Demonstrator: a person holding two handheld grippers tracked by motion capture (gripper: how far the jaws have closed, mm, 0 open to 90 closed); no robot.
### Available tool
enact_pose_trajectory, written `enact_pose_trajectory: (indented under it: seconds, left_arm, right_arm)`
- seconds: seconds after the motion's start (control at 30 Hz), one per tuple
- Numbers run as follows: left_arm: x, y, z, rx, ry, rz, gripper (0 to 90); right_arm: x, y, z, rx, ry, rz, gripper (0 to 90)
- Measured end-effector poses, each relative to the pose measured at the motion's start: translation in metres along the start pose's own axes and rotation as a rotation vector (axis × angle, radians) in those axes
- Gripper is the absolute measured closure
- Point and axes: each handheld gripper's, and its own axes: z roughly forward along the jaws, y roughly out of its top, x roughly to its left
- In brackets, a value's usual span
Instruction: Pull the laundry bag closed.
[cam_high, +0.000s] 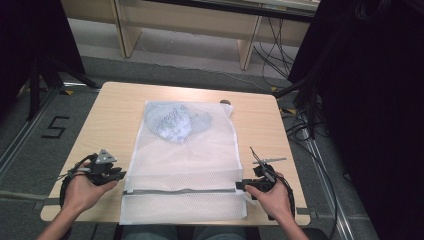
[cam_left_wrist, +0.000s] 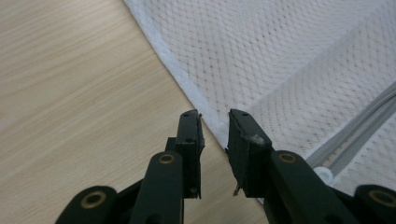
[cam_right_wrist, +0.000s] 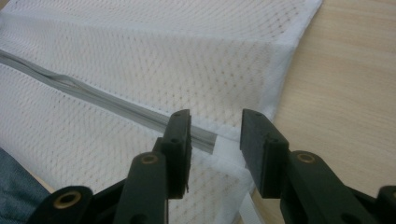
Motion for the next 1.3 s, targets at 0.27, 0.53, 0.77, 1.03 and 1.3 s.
enact_pose_trajectory:
  seconds: [0.27,0.53,0.77,1.03,1.3]
  left_arm:
    - [-0.006,0.002,0.003,0.013,-0.038,-0.069,79.1]
    - [-0.011,0.001,0.007,0.096,-0.059,-0.092,89.5]
    - [-0.013,0.001,0.012,0.153,-0.082,-0.085,89.8]
    - [-0.016,0.002,0.008,0.182,-0.073,-0.110,89.9]
    - [-0.020,0.000,0.012,0.217,-0.070,-0.118,89.9]
  right_arm:
    - [0.004,0.000,0.006,-0.011,-0.020,0.039,63.9]
    - [0.012,0.007,0.012,0.001,-0.021,0.022,64.3]
    - [0.024,0.011,0.017,0.020,0.001,0.007,64.9]
    - [0.031,0.012,0.022,0.037,0.014,-0.009,64.8]
    - [0.036,0.012,0.026,0.057,0.021,-0.021,64.8]
